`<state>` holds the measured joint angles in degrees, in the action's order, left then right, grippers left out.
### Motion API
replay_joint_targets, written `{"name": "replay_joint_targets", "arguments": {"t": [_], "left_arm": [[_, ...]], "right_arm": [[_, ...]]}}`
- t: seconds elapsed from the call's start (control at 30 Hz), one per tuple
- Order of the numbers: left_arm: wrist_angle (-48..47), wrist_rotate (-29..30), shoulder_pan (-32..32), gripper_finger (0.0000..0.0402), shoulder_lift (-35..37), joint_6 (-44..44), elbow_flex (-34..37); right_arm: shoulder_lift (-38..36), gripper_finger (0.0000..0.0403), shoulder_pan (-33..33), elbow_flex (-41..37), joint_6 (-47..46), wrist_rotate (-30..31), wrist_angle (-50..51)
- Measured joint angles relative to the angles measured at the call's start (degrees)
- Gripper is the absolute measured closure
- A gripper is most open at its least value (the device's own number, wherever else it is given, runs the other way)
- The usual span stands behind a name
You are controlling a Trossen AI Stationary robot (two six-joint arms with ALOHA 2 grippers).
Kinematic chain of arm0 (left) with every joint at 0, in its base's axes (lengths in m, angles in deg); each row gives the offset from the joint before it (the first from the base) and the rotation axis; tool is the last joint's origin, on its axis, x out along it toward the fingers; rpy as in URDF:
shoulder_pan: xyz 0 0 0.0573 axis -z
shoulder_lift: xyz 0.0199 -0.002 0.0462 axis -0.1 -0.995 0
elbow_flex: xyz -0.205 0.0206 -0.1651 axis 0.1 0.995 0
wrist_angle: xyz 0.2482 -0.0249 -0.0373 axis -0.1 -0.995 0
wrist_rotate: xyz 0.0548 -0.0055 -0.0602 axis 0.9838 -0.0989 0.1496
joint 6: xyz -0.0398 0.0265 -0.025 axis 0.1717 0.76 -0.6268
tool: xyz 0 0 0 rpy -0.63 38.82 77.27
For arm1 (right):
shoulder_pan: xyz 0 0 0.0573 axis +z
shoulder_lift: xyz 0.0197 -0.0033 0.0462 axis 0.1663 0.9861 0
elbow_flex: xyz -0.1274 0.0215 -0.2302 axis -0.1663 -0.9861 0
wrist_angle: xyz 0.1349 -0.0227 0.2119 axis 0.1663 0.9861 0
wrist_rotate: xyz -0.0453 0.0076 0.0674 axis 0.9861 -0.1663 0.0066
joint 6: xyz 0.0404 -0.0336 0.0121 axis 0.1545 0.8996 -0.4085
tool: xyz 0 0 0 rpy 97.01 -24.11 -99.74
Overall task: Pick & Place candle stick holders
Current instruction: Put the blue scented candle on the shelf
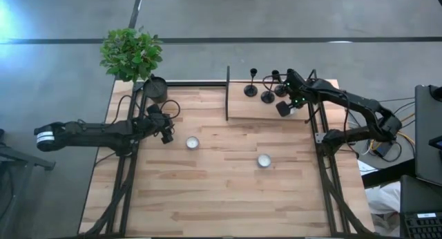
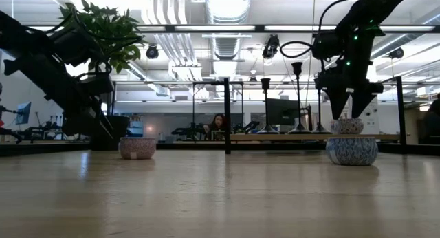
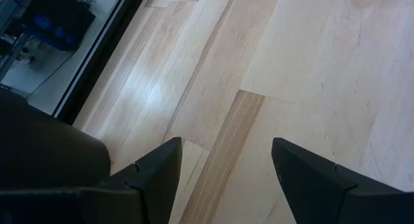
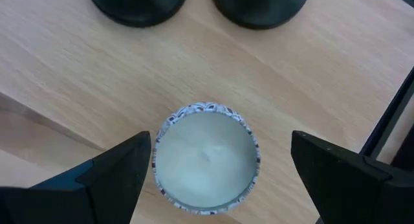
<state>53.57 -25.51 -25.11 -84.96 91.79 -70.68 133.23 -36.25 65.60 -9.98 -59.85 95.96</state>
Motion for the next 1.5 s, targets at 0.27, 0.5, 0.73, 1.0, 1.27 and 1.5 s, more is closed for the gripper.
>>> {"name": "replay_joint_targets", "arguments": {"t": [0.27, 0.5, 0.73, 1.0, 1.27, 1.5], "left_arm": [[0.0, 0.0, 0.0, 0.0156, 0.0, 0.0, 0.0], [0.0, 0.0, 0.0, 0.0156, 0.0, 0.0, 0.0], [0.0, 0.0, 0.0, 0.0156, 0.0, 0.0, 0.0], [0.0, 0.0, 0.0, 0.0156, 0.0, 0.0, 0.0], [0.0, 0.0, 0.0, 0.0156, 0.0, 0.0, 0.0], [0.0, 0.0, 0.0, 0.0156, 0.0, 0.0, 0.0]], "right_arm": [[-3.6, 0.0039, 0.1, 0.0, -0.1, -0.1, -0.8], [-5.7, 0.0039, 0.0, 0.0, 0.7, -2.3, -2.0], [-7.0, 0.0039, 0.3, 0.0, 1.6, -9.3, -2.0], [-10.0, 0.0039, 0.3, 1.8, -1.1, -21.2, -2.3], [-12.4, 0.0039, 5.8, 9.2, -3.1, -30.5, 0.8], [-12.4, 0.0039, 20.1, 18.6, -6.4, -25.0, 8.9]]}}
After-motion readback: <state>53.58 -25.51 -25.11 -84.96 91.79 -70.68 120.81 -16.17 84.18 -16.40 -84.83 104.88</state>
